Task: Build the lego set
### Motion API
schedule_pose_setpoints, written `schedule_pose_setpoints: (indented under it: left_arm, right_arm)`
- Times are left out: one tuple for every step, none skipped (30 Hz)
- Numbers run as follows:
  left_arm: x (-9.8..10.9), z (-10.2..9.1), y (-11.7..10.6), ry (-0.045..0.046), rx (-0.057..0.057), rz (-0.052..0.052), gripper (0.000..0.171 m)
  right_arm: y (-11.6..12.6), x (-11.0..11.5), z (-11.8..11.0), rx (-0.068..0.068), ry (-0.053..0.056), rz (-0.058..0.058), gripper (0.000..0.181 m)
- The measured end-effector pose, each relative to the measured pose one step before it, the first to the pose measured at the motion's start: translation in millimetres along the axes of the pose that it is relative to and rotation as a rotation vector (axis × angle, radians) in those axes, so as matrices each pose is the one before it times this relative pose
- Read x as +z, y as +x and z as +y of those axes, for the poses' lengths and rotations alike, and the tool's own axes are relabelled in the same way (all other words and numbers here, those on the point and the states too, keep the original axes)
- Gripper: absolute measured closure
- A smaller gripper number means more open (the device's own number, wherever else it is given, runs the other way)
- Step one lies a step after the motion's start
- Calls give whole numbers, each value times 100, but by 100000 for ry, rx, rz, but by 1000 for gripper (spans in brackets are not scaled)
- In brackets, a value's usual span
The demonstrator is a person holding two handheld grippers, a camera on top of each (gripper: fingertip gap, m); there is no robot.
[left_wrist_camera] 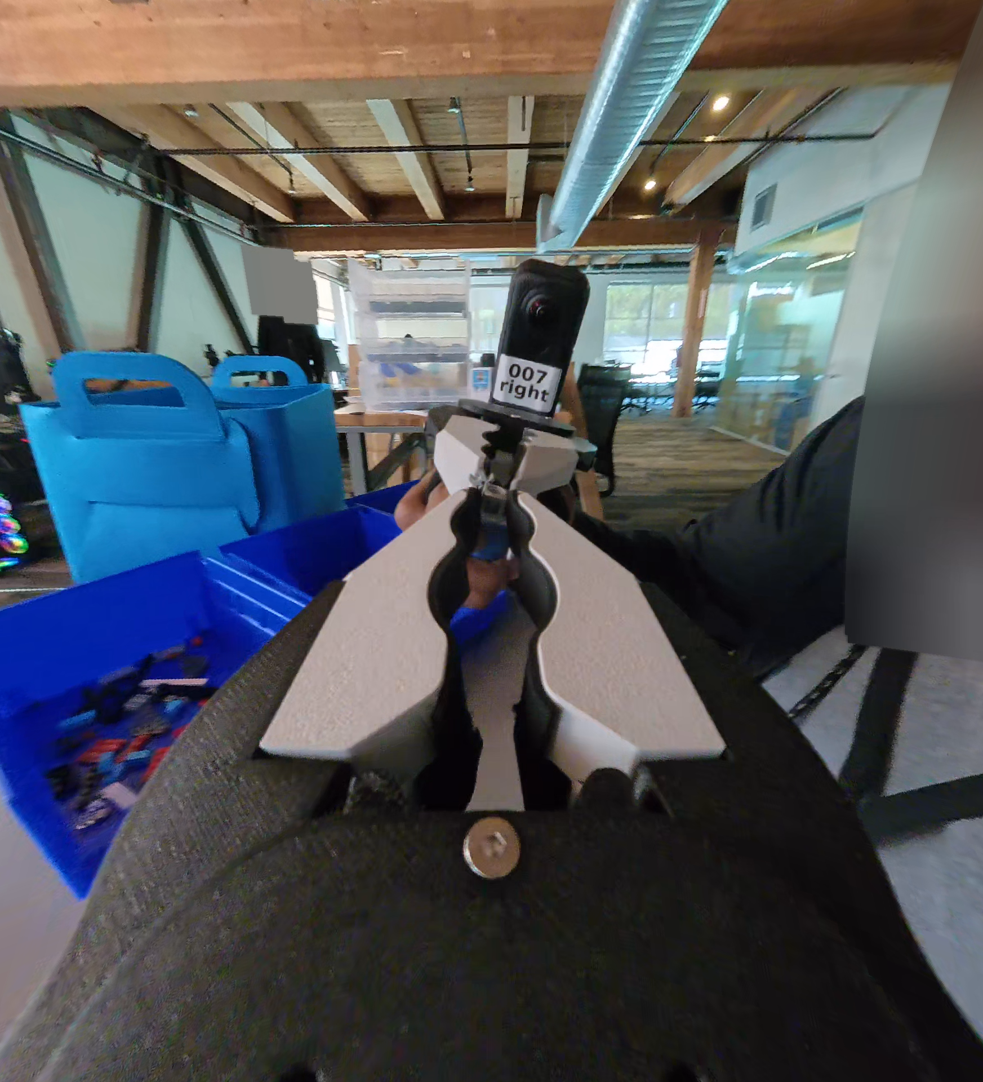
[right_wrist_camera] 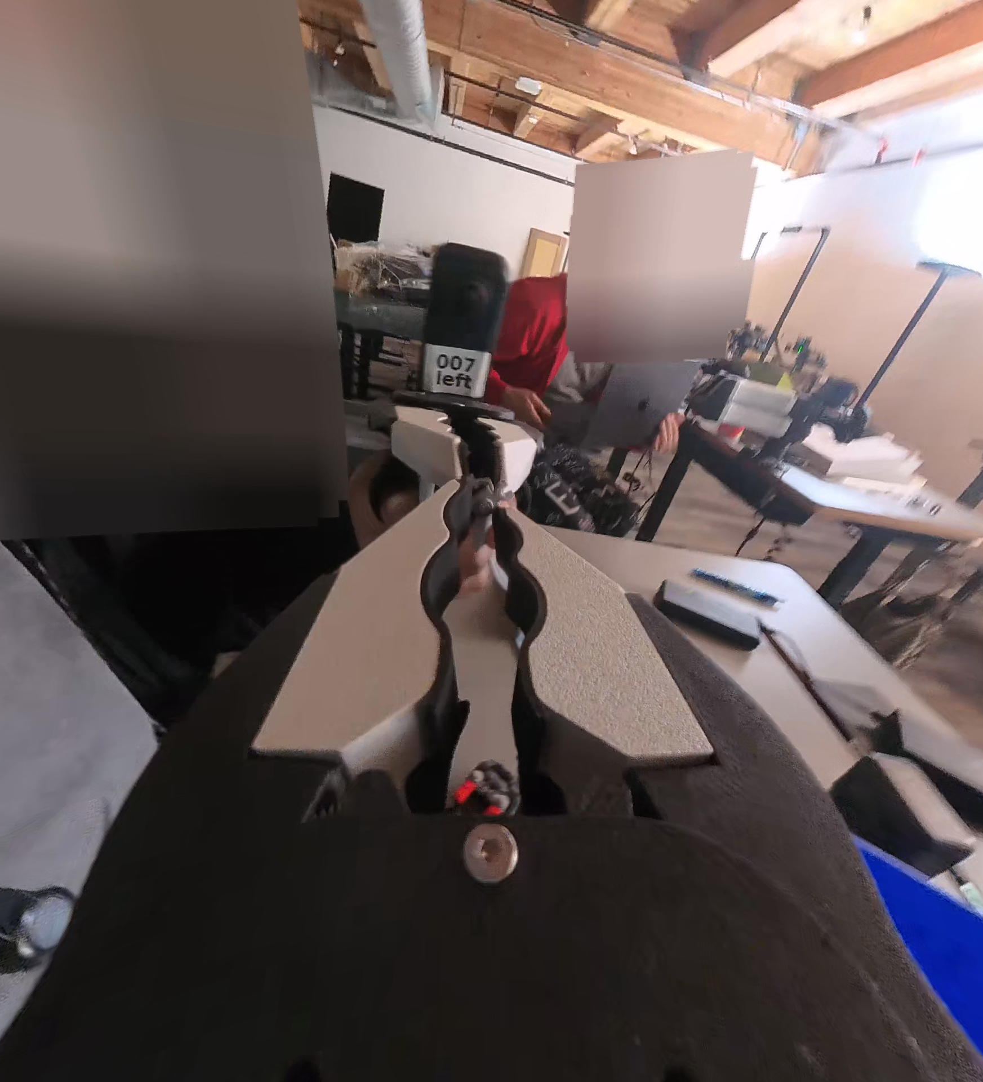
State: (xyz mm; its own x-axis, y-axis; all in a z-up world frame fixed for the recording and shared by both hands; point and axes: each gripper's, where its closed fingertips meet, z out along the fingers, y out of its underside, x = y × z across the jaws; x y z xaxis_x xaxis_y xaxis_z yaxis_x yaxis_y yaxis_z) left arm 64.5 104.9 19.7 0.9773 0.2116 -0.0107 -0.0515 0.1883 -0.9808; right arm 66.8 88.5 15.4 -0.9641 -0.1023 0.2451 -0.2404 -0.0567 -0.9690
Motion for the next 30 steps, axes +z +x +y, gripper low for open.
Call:
schedule_pose_setpoints:
  left_arm:
    - [-10, -20, 104, 570, -2822, 1647, 163]
    - [-20, 4, 66, 336, -3223, 1599, 163]
    - [-23, 37, 34, 260, -2824, 1349, 163]
    - [-32, 38, -21, 350, -2271, 900, 163]
    - [-33, 15, -19, 403, -2111, 860, 163]
    - [-15, 12, -27, 413, -2113, 791, 163]
    - [-6, 22, -22, 350, -1943, 766, 163]
    - [-3, 4, -12, 453, -1865, 744, 163]
    - [7, -10, -2, 481, -1812, 759, 163]
    - [17, -16, -15, 522, -1591, 705, 163]
    - [14, -18, 0, 526, -1620, 735, 163]
    - [10, -12, -17, 480, -1893, 708, 163]
    - [-7, -8, -39, 403, -1797, 603, 163]
    - [-21, -1, -28, 478, -1547, 641, 163]
    - [-32, -5, -11, 524, -1658, 731, 163]
    - [-15, -27, -10, 646, -2044, 911, 163]
    - [-24, -43, 1, 693, -1850, 871, 163]
    - [-29, -18, -24, 501, -1546, 621, 163]
    - [-11, 4, -5, 338, -1562, 667, 163]
    - [-1, 3, 13, 382, -1422, 734, 163]
    - [21, 7, 62, 342, -1956, 1194, 163]
    - [35, 13, 89, 442, -2113, 1537, 163]
    - [13, 15, 55, 522, -1616, 1296, 163]
    - [4, -5, 21, 523, -1654, 1073, 163]
    - [-6, 9, -22, 365, -1404, 806, 163]
    - [-22, 23, -31, 249, -1143, 645, 163]
    - [-5, 21, -34, 287, -1388, 678, 163]
    - [-6, 20, -1, 305, -1379, 862, 163]
    - [-15, -2, 4, 369, -976, 825, 163]
    - [-5, 17, 0, 268, -1167, 734, 163]
  right_arm:
    - [-50, 18, -40, -3125, 344, -190, 172]
    - [-29, 18, 3, -3430, 16, -51, 172]
    - [-55, 10, 26, -3407, -319, 101, 172]
    - [-60, 7, 26, -3170, -535, 345, 172]
    - [43, 53, 41, -2989, -561, 405, 172]
    - [70, 38, 58, -2934, -554, 392, 172]
    - [63, 56, 32, -2949, -444, 397, 173]
    - [-8, -12, -1, -2873, -345, 415, 174]
    - [-40, -39, -3, -2909, -309, 463, 174]
    - [26, 12, -22, -2948, -227, 464, 173]
    - [42, 12, -10, -3045, -173, 474, 174]
    - [51, 29, -12, -3263, -223, 578, 173]
    - [24, -4, 14, -3316, -391, 596, 173]
    - [37, 70, 24, -3197, -427, 501, 173]
    - [7, 24, 9, -2921, -346, 380, 173]
    - [-39, -37, -19, -2744, -206, 346, 174]
    - [6, 54, -18, -2541, -155, 241, 174]
    - [8, 59, 23, -2139, -183, -63, 173]
    - [19, 37, 29, -1926, -50, -276, 173]
    - [-9, -24, 7, -1729, 227, -413, 174]
    - [-21, -81, -56, -1622, 551, -530, 173]
    - [-35, -59, -101, -1359, 717, -550, 173]
    - [-28, -24, -70, -915, 523, -588, 173]
    - [-13, -3, -22, -981, 251, -570, 173]
    - [-31, 11, 24, -1142, 19, -581, 173]
    - [-65, -7, 39, -1177, -118, -633, 173]
    - [-27, -5, 47, -1364, -67, -541, 173]
    - [-46, -25, 25, -1328, 46, -442, 174]
    - [4, 7, -8, -802, 127, -515, 174]
    - [73, 8, -53, -385, 196, -511, 174]
